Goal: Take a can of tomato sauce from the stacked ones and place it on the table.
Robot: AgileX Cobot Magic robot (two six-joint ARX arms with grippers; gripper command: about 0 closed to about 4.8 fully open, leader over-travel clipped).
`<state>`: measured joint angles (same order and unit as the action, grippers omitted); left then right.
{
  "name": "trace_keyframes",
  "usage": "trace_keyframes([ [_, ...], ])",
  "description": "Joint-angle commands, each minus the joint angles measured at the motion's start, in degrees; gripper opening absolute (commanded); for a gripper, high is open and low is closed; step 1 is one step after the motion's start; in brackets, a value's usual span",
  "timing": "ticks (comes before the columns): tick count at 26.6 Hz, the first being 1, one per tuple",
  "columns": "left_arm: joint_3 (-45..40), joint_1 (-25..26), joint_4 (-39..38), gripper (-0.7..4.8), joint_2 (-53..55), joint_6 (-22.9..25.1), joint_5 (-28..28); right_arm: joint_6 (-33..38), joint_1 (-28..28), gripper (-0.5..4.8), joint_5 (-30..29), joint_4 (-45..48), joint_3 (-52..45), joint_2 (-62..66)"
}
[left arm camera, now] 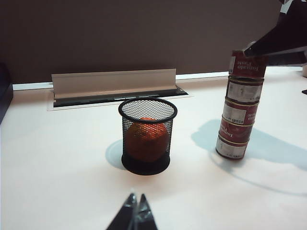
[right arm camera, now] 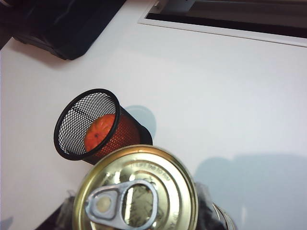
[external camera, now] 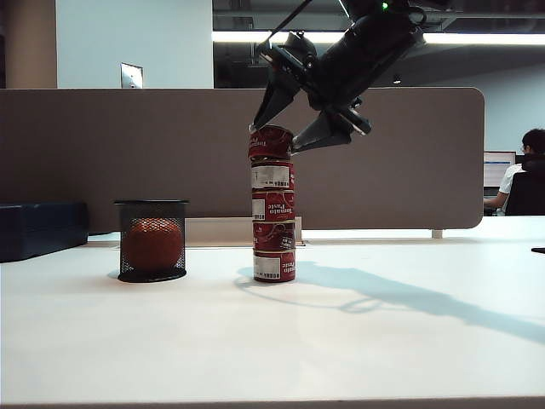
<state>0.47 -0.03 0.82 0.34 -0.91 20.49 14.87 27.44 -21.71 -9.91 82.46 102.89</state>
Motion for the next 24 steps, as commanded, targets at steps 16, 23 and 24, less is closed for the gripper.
trace_keyframes([
  [16,0.22,0.13,0.52,-0.06,0.02,0.26,0.13,-4.63,-1.4,2.58,0.24,-0.94,0.24,-7.56],
  [23,0.22,0.13,0.55,-0.06,0.02,0.24,0.11,-5.44,-3.3,2.59,1.25,-4.57,0.24,-12.09],
  [24,0.22,0.13,0.52,-0.06,0.04,0.24,0.13,-6.29,-3.67,2.59,1.27,-5.88,0.24,-12.92],
])
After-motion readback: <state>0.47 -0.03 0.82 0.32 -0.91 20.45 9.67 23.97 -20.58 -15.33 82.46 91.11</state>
